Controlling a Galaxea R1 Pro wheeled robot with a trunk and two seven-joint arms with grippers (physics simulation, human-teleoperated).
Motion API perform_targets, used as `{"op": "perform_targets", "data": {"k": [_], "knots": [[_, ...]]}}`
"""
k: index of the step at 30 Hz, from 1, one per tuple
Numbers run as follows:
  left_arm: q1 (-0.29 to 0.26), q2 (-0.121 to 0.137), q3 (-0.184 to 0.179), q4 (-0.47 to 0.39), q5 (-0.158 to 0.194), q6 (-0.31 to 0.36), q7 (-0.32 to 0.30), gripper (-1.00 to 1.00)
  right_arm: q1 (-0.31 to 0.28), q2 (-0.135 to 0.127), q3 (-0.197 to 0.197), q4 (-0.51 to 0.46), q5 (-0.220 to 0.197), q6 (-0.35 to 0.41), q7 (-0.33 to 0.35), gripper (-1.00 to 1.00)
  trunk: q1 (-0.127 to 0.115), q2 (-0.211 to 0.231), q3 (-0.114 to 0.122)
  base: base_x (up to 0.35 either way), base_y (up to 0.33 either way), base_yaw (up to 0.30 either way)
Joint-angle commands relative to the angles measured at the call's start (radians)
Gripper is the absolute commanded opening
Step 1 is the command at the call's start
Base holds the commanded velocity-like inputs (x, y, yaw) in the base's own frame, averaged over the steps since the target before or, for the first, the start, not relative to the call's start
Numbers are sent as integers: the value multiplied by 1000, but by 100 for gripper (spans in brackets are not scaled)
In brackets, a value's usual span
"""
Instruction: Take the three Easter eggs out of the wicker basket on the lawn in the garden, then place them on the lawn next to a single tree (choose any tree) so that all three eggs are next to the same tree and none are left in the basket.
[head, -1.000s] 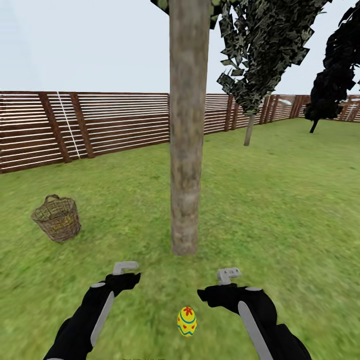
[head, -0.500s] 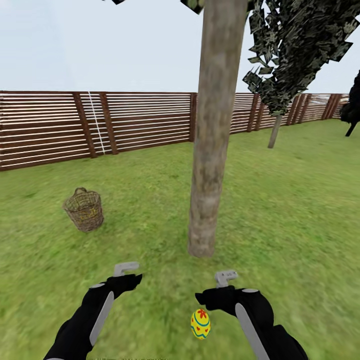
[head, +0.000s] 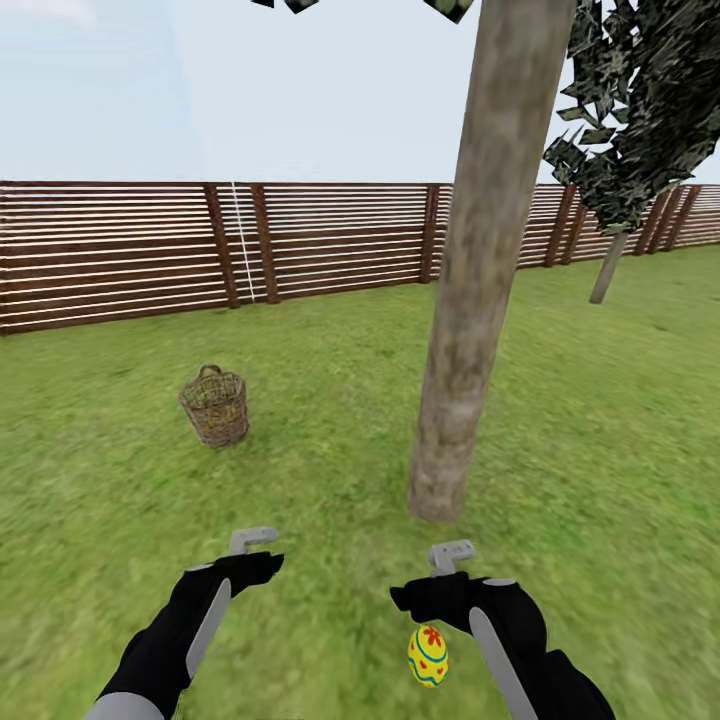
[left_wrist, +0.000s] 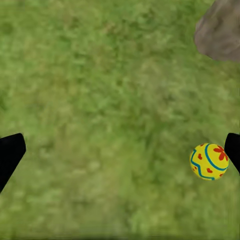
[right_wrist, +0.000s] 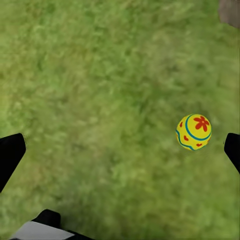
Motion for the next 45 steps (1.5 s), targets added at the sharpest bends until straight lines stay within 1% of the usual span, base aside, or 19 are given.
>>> {"op": "perform_targets", "data": {"k": [1, 2, 4, 5, 8, 11, 16, 28, 45], "knots": [[-18, 7, 1, 37, 8, 0, 1, 100, 0, 0, -1, -1, -7, 4, -7, 100, -4, 7, 2, 0, 0, 275], [-29, 18, 1, 72, 9, -6, 1, 100, 0, -1, -1, -1, -8, 4, -7, 100, -8, 14, 4, 0, 0, 275], [-37, 30, 1, 102, 12, -14, 1, 100, 0, -1, -1, -1, -8, 4, -7, 100, -15, 28, 10, 0, 0, 275], [-43, 42, 2, 125, 15, -22, 1, 100, 0, -2, -2, -2, -10, 4, -6, 100, -19, 35, 12, 0, 0, 275], [-51, 55, 2, 156, 20, -35, 1, 100, 0, -2, -4, -2, -13, 4, -6, 100, -31, 56, 21, 0, 0, 276], [-59, 61, 2, 183, 23, -47, 1, 100, 0, -3, -6, -3, -15, 4, -5, 100, -42, 77, 30, 0, 0, 238], [-76, 64, 1, 233, 24, -77, 1, 100, 0, -2, -4, -4, -14, 4, -5, 100, -61, 112, 46, 0, 0, 87], [-80, 65, 1, 243, 24, -84, 1, 100, 0, -1, -1, -3, -12, 1, -6, 100, -107, 196, 83, 0, 0, 26], [-80, 65, 1, 242, 25, -85, 1, 100, 0, 0, 4, -3, -7, -16, -7, 100, -173, 315, 129, 0, 0, 246]]}}
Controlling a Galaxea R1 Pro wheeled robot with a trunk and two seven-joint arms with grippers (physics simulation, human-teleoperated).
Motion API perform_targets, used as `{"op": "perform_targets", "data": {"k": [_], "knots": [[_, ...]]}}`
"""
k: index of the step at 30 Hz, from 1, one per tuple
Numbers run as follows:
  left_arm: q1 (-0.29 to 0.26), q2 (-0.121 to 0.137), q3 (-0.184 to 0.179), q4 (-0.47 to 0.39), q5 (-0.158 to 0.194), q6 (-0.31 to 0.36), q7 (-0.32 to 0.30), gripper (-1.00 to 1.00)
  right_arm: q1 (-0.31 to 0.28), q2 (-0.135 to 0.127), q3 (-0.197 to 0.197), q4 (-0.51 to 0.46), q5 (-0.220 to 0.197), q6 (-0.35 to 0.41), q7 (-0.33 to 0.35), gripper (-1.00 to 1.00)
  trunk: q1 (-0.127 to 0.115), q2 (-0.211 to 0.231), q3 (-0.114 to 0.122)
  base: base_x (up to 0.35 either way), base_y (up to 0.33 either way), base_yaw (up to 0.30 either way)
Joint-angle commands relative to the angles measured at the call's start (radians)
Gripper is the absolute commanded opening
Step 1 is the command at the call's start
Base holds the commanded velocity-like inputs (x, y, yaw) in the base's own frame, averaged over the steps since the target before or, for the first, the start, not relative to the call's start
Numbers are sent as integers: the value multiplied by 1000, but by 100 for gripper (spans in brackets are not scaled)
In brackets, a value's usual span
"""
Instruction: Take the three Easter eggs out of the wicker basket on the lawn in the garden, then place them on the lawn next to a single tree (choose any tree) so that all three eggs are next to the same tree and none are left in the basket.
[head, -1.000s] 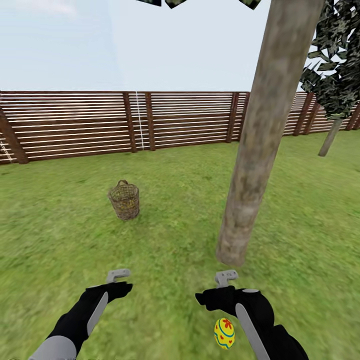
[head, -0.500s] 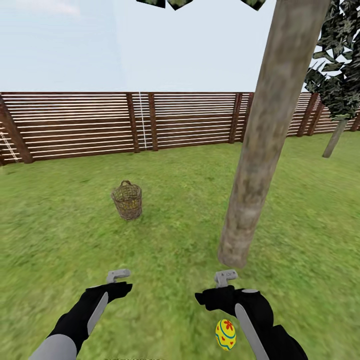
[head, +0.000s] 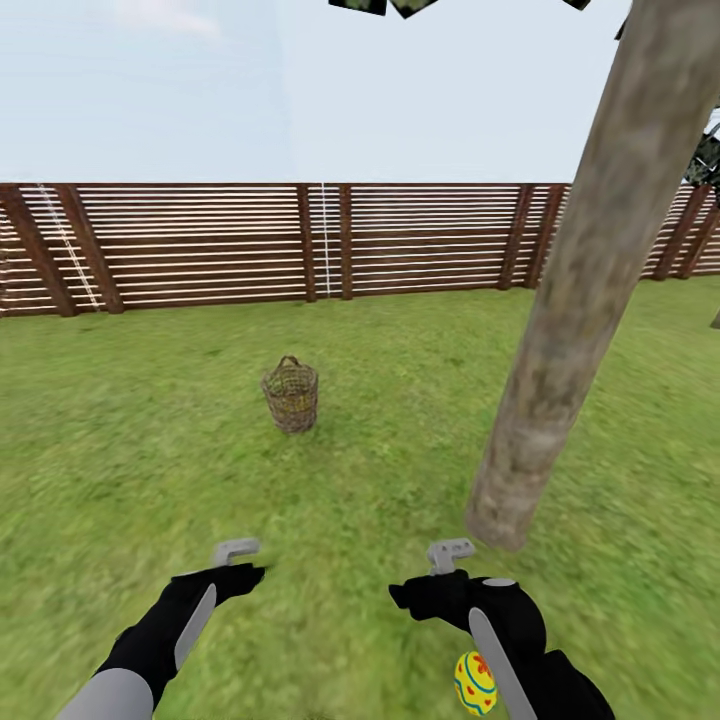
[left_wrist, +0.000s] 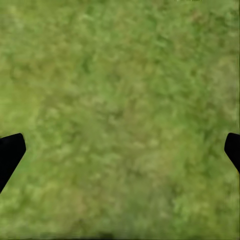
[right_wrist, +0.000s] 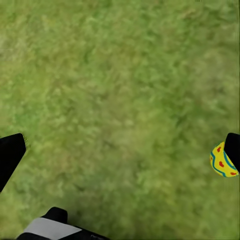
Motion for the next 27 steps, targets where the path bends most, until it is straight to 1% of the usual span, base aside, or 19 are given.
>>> {"op": "perform_targets", "data": {"k": [1, 27], "knots": [[0, 0, 1, -1, 8, 6, 0, 100, -1, 0, 0, -1, -7, 4, -7, 100, -4, 6, 1, 0, 0, 270], [0, 0, 1, -6, 9, 8, -2, 100, -1, 0, 2, -1, -7, 4, -6, 100, -103, 188, 73, 0, 0, 272]]}}
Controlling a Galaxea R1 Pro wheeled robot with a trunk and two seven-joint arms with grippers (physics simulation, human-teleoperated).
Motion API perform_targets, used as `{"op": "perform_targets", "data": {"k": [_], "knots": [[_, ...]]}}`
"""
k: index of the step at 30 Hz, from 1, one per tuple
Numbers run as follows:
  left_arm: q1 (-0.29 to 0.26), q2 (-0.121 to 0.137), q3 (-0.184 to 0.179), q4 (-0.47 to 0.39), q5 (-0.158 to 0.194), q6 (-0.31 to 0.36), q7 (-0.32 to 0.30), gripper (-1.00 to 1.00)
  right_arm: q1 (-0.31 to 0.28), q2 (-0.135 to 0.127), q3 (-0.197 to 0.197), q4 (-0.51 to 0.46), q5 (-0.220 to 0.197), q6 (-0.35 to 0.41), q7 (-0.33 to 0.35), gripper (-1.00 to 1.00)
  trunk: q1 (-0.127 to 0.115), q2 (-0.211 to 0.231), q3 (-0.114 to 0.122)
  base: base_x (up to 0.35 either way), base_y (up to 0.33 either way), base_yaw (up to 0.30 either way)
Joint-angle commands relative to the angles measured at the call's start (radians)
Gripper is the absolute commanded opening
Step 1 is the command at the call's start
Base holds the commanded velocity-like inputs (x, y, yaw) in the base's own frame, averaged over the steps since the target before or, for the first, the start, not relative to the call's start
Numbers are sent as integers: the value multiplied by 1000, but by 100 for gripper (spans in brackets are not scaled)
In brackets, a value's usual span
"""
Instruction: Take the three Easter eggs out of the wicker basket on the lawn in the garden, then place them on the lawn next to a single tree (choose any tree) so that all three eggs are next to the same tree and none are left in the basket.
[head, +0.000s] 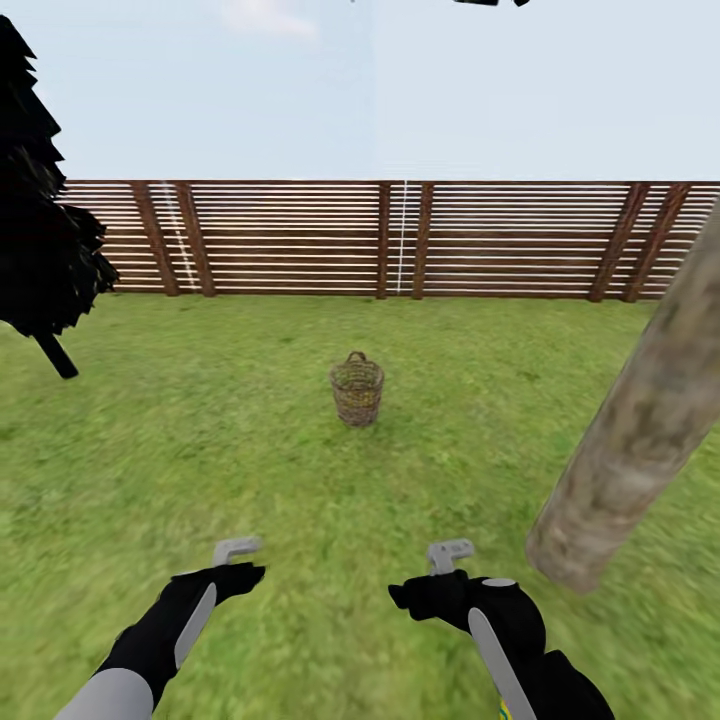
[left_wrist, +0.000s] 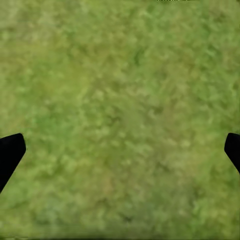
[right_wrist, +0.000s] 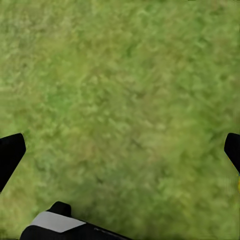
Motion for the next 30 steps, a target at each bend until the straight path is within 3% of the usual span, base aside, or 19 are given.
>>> {"op": "perform_targets", "data": {"k": [1, 27, 30], "knots": [[0, 0, 1, -2, 8, 6, -1, 100, -1, 0, 0, -1, -7, 4, -7, 100, -4, 6, 2, 0, 0, 274], [0, 3, 1, -5, 9, 11, -11, 100, -1, 0, 0, -1, -7, 4, -7, 100, -103, 188, 83, 0, 0, 275], [0, 5, 1, -6, 9, 11, -11, 100, -1, 0, 0, -1, -7, 4, -7, 100, -103, 188, 83, 0, 0, 276]]}}
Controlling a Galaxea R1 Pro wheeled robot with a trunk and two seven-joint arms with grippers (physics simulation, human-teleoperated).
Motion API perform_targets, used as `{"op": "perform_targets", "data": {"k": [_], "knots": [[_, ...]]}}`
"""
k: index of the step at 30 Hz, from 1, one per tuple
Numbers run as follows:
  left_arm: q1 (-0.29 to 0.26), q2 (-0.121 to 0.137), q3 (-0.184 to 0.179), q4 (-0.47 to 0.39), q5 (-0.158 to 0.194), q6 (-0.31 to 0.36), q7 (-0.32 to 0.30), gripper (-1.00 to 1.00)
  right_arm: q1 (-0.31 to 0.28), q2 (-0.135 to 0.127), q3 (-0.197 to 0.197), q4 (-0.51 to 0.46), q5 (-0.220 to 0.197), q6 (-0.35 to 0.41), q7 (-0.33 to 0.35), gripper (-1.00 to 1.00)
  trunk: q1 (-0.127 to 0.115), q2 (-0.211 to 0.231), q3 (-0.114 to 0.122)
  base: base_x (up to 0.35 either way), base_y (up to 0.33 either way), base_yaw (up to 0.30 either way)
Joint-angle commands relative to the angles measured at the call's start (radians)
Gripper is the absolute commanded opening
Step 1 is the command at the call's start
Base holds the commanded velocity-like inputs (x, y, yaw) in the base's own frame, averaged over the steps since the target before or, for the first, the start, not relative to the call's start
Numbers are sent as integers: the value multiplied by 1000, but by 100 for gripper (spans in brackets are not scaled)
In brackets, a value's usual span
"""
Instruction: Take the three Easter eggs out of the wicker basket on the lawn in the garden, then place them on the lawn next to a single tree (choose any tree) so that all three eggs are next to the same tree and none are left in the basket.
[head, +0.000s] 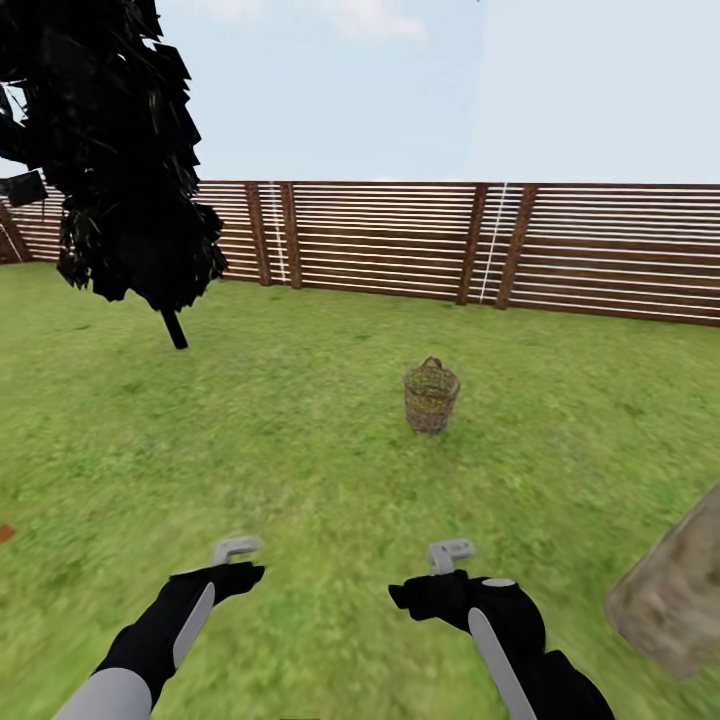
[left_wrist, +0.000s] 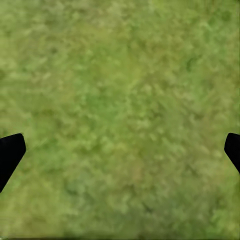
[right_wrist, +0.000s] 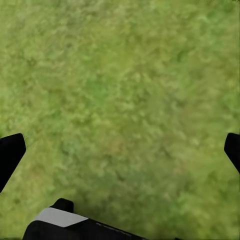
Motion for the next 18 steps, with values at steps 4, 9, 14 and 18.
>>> {"op": "perform_targets", "data": {"k": [4, 9, 14, 18], "knots": [[0, 1, 1, -3, 8, 5, -1, 100, -1, 0, 0, -1, -8, 4, -7, 100, 0, -2, -2, 0, 0, 276], [0, 3, 1, -4, 15, 4, -2, 100, -1, 0, 0, -1, -8, 4, -6, 100, 0, -2, -2, 87, 29, 276], [-1, 12, 1, -3, 37, 2, -1, 100, -1, 0, 0, -1, -8, 4, -7, 100, 0, -2, -2, 245, 109, 267], [-1, 21, 0, -2, 45, 2, -1, 100, -1, 0, 0, -1, -10, 4, -7, 100, 0, -2, -2, 291, 146, 121]]}}
